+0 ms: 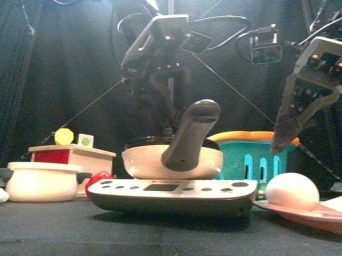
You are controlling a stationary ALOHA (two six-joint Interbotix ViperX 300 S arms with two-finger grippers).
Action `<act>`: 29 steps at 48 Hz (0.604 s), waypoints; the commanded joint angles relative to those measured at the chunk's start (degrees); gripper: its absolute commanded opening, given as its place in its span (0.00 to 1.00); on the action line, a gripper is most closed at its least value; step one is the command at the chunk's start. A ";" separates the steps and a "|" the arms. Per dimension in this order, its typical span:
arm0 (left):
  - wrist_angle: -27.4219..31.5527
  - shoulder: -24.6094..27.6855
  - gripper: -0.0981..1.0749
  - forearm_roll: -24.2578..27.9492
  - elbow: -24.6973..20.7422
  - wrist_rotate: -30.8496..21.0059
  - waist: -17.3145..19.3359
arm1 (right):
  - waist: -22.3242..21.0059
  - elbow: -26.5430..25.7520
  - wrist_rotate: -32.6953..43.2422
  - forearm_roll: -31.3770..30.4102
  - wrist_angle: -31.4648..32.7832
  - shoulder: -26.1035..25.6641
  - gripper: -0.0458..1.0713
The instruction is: Place pot lid on pan
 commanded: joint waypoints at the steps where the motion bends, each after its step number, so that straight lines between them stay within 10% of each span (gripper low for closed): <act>1: -0.18 -0.79 0.76 0.09 -1.67 -0.09 0.53 | 0.18 -0.62 -0.09 -0.09 0.00 -1.67 0.96; 29: -0.88 -2.55 0.81 1.41 -1.67 -0.09 0.70 | 0.18 -0.70 -0.09 -0.09 0.00 -1.67 0.96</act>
